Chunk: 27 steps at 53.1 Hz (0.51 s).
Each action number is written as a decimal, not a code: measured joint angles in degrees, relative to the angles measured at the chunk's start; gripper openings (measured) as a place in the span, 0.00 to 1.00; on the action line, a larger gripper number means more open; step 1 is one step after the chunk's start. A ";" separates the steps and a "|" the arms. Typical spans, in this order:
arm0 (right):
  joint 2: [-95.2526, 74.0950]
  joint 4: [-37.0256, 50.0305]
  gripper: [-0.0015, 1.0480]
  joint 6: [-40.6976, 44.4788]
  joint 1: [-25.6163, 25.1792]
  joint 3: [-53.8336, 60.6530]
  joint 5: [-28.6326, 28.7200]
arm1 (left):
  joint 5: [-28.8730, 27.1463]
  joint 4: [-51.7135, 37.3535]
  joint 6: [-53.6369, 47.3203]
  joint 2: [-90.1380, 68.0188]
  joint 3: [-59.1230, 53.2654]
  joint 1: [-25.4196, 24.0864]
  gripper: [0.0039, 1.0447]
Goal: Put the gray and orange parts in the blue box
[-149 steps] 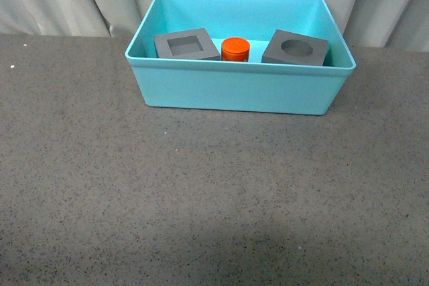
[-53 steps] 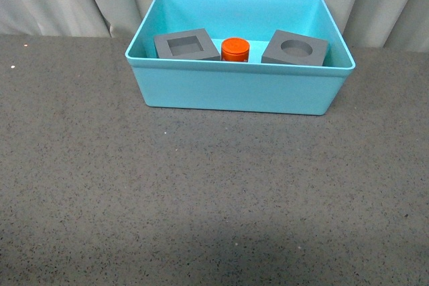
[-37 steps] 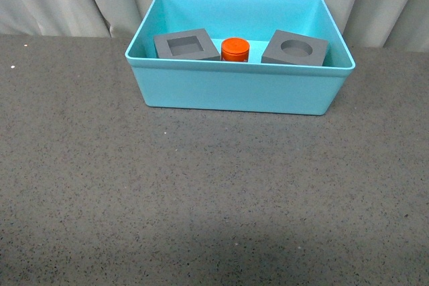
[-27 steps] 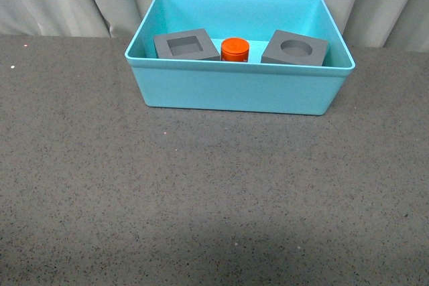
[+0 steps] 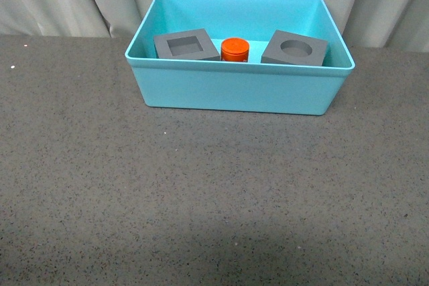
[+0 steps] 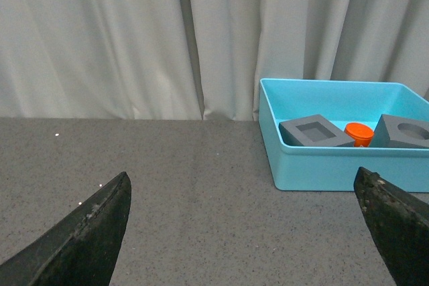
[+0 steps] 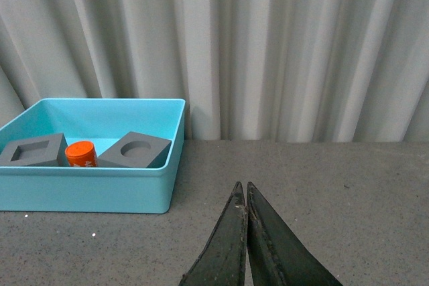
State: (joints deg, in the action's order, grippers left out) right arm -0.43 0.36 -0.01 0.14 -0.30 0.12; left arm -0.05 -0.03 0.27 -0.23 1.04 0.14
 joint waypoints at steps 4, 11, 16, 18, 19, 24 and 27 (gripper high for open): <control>0.15 -0.24 0.01 0.00 0.00 0.00 -0.02 | 0.04 0.00 0.00 0.02 0.00 0.00 0.94; 0.17 -0.26 0.26 0.04 0.00 0.00 0.00 | 0.00 0.00 0.00 0.02 0.00 0.00 0.94; 0.17 -0.26 0.40 0.04 0.00 0.00 0.00 | 0.02 0.00 0.00 0.02 0.00 0.00 0.94; 0.17 -0.26 0.48 0.04 0.00 0.00 -0.02 | 0.04 0.00 0.00 0.02 0.00 0.00 0.94; 0.17 -0.26 0.53 0.04 0.00 0.00 -0.02 | 0.04 0.00 0.00 0.02 0.00 0.00 0.94; 0.17 -0.26 0.74 0.04 0.00 0.00 -0.02 | 0.04 0.00 0.00 0.02 0.00 0.00 0.94; 0.17 -0.26 0.87 0.04 0.00 0.00 -0.02 | 0.04 0.00 0.00 0.02 0.00 0.00 0.94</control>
State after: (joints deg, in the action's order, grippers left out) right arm -0.25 0.10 0.03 0.14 -0.30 0.10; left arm -0.01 -0.03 0.27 -0.21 1.04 0.14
